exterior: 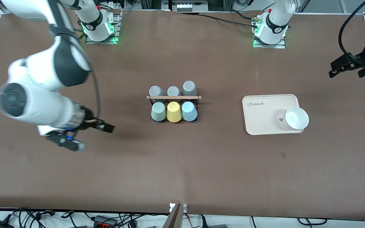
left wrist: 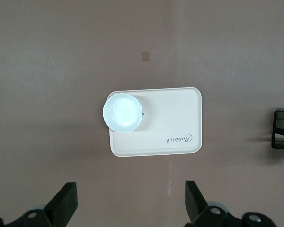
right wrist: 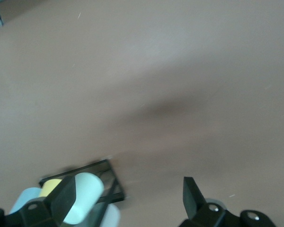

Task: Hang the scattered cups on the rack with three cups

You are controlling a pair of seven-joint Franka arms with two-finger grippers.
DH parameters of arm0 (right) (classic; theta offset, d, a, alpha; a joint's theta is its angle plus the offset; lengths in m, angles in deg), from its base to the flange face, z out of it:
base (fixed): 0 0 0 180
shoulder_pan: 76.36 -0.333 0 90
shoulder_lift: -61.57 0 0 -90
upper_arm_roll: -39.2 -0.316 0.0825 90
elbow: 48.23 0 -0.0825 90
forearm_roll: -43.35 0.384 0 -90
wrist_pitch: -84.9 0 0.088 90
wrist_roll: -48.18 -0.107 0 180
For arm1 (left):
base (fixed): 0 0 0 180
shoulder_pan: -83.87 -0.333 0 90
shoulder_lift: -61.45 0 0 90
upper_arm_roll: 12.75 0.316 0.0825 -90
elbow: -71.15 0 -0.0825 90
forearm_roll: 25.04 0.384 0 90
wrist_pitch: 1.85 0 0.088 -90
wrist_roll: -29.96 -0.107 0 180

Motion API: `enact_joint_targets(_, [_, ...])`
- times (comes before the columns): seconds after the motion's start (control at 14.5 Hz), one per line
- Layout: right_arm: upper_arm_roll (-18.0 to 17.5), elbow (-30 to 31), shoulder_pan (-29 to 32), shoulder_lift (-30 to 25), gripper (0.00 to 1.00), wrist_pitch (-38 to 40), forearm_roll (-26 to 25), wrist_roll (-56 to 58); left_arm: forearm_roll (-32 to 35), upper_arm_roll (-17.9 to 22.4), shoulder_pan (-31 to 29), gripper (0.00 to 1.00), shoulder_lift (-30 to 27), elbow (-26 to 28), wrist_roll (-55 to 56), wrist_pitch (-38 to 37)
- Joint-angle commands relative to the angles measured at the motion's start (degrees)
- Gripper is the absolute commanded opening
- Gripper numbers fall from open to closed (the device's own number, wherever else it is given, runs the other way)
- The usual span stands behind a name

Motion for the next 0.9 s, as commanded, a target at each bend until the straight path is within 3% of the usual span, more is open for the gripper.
enact_joint_targets(0.0, [-1.0,0.1,4.1,-2.3,1.0,2.3,-2.0,6.0,-0.8,-0.2,-0.2,1.0,0.7,-1.4,-0.4,-0.3])
enact_joint_targets(0.28, [-0.2,2.2,7.1,-7.6,1.0,1.8,-7.1,17.0,-0.8,-0.2,-0.2,1.0,0.7,-1.3,-0.4,-0.3])
enact_joint_targets(0.55, [1.0,10.9,12.1,-14.7,1.0,-2.0,-7.6,29.3,-0.8,-0.2,-0.2,1.0,0.7,-1.3,-0.4,-0.3])
enact_joint_targets(0.83, [2.5,12.1,12.4,-17.9,1.0,-1.2,-7.8,34.4,-0.8,-0.2,-0.2,1.0,0.7,-1.3,-0.4,-0.3])
